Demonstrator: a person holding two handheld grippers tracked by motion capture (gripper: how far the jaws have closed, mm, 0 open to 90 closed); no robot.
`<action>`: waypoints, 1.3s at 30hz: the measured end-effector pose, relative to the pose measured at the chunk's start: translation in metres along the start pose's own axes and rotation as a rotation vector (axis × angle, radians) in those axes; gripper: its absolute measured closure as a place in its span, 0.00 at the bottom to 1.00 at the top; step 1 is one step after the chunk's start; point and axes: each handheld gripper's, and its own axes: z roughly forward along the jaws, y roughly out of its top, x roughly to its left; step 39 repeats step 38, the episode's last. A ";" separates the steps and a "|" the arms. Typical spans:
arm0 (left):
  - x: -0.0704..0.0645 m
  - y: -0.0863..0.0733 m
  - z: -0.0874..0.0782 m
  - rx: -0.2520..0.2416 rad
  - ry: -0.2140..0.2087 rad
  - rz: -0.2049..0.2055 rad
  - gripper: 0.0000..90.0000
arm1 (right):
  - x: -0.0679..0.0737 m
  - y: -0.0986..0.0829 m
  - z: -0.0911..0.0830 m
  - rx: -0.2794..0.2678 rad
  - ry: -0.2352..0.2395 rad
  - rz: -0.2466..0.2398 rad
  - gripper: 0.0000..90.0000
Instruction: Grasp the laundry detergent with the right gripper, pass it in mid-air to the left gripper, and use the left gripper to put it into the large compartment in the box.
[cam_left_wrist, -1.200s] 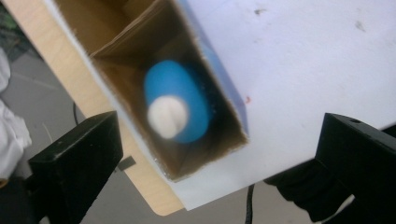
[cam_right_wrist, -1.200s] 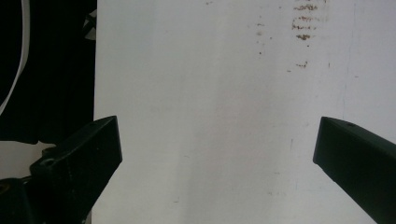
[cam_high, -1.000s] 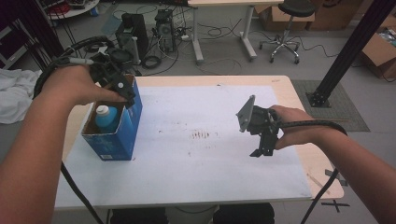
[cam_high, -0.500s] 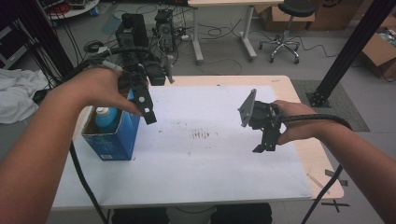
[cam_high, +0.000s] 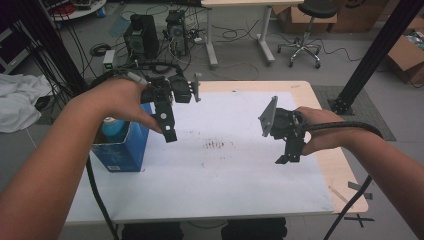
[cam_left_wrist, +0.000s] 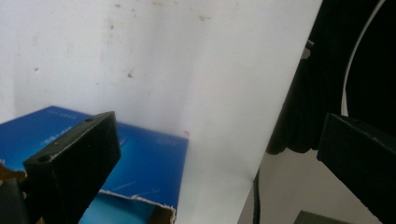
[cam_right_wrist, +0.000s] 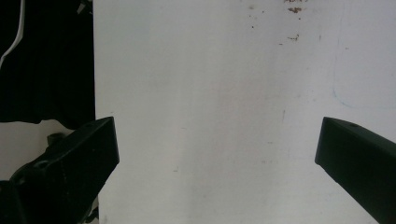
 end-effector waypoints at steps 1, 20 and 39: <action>0.000 0.002 0.001 0.007 -0.007 0.013 0.00 | 0.000 -0.001 -0.001 0.001 0.000 -0.002 0.00; -0.004 0.009 0.014 0.005 -0.043 0.113 0.00 | -0.004 0.004 0.001 0.015 0.008 0.002 0.00; -0.006 0.006 0.014 -0.007 -0.052 0.120 0.00 | -0.005 0.010 0.002 0.014 0.008 -0.004 0.00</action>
